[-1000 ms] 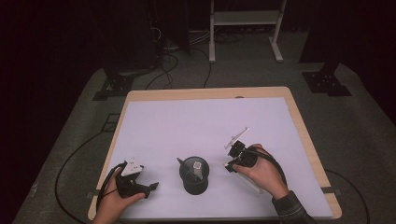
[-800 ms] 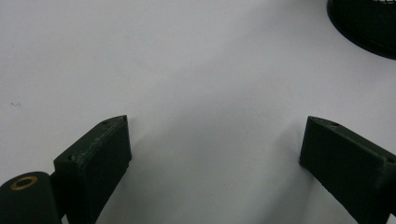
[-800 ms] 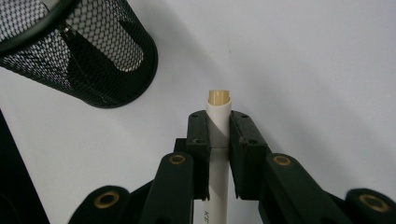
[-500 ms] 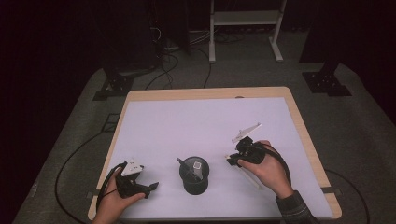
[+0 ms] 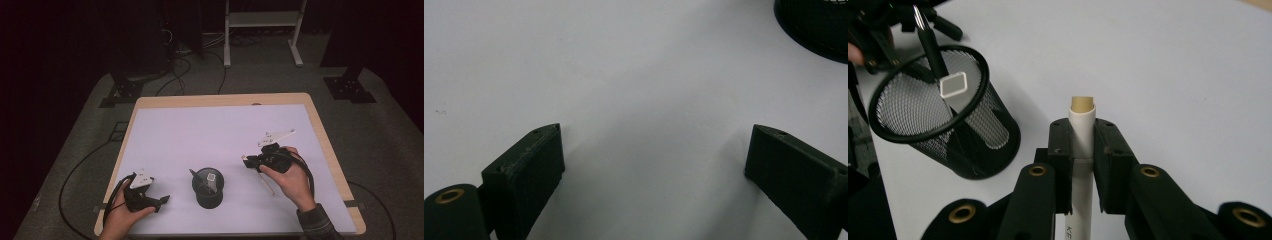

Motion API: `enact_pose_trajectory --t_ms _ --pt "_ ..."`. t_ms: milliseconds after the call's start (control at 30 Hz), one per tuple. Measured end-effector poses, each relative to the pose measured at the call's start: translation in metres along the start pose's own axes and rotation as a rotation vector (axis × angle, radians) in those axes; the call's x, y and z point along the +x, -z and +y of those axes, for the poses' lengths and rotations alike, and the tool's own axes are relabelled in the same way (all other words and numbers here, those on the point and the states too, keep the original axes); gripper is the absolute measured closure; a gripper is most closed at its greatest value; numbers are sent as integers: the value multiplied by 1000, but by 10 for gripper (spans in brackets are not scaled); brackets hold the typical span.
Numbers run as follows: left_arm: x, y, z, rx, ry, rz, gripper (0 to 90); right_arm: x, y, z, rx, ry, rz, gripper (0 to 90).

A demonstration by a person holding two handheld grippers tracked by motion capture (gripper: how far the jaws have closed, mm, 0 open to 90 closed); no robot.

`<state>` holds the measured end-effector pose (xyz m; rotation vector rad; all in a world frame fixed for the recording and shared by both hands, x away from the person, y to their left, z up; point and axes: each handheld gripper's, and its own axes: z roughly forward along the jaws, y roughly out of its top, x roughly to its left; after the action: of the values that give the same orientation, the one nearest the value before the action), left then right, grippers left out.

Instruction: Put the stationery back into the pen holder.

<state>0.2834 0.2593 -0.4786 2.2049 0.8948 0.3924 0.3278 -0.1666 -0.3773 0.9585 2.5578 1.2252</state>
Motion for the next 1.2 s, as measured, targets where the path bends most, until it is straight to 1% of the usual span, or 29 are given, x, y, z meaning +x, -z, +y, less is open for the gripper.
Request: enact_pose_trajectory --t_ms 133,333,433,567,733,800,967,1000,1200 --pt "0 0 0 -1 0 0 78 0 5 1 -35 2 -2 782" --pt "0 0 0 -2 1 1 79 0 11 4 -99 -4 11 782" --pt "0 0 0 0 0 1 78 1 15 6 -132 5 11 782" --pt "0 0 0 0 2 0 78 2 18 8 -158 10 11 782" --pt "0 0 0 0 2 0 79 3 21 11 -202 25 27 782" --pt "0 0 0 0 3 -1 79 4 22 12 -221 28 47 782" --pt "0 0 0 0 2 0 79 9 25 17 -272 58 60 782" --pt "0 0 0 0 3 0 79 10 25 17 -277 54 66 781" --pt "0 0 0 -3 5 0 78 13 28 23 -320 63 82 781"
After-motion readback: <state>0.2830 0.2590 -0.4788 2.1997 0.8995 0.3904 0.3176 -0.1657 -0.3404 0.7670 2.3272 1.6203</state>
